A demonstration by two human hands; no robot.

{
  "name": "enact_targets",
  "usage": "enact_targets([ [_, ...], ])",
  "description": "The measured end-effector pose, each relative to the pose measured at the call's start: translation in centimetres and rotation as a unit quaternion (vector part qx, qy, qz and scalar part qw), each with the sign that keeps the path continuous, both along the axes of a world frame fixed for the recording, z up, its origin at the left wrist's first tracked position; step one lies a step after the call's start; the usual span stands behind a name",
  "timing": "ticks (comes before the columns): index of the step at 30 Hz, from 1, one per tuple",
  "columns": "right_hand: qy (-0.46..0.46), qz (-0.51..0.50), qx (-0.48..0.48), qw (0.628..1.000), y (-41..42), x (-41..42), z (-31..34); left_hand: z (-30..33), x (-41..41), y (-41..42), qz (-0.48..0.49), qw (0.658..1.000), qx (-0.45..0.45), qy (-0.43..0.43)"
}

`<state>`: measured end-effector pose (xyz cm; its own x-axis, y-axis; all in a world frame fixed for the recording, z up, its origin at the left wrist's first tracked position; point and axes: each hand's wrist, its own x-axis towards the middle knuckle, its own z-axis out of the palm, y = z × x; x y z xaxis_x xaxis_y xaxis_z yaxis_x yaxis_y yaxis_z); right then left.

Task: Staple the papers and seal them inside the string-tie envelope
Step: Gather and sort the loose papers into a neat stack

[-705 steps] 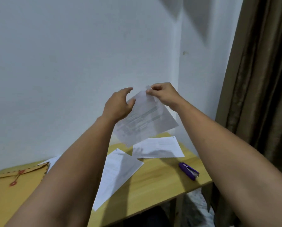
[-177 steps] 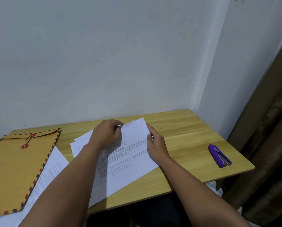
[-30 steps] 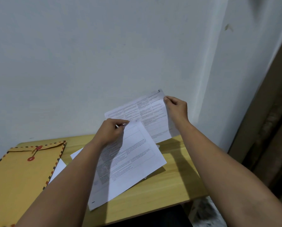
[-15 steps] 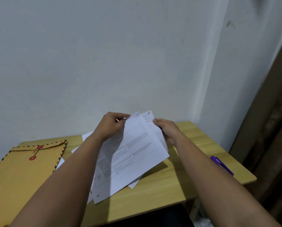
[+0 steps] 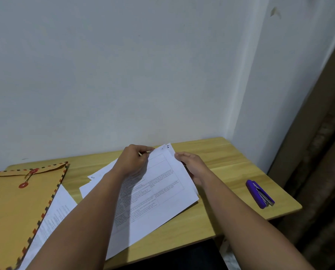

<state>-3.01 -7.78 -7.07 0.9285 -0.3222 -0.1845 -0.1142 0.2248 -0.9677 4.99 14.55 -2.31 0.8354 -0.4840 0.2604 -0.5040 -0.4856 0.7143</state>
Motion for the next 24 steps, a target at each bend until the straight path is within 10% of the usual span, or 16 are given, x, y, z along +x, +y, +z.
enact_targets([
  [14, -0.043, 0.006, -0.063, 0.997, -0.5, 1.5, 14.3, 13.2, 0.5, 2.2, -0.004, 0.995, -0.060, -0.078],
  [24, 0.055, 0.069, 0.054, 0.995, 1.0, -1.1, 11.9, 13.0, -1.6, 1.5, -0.028, 0.999, -0.012, -0.031],
])
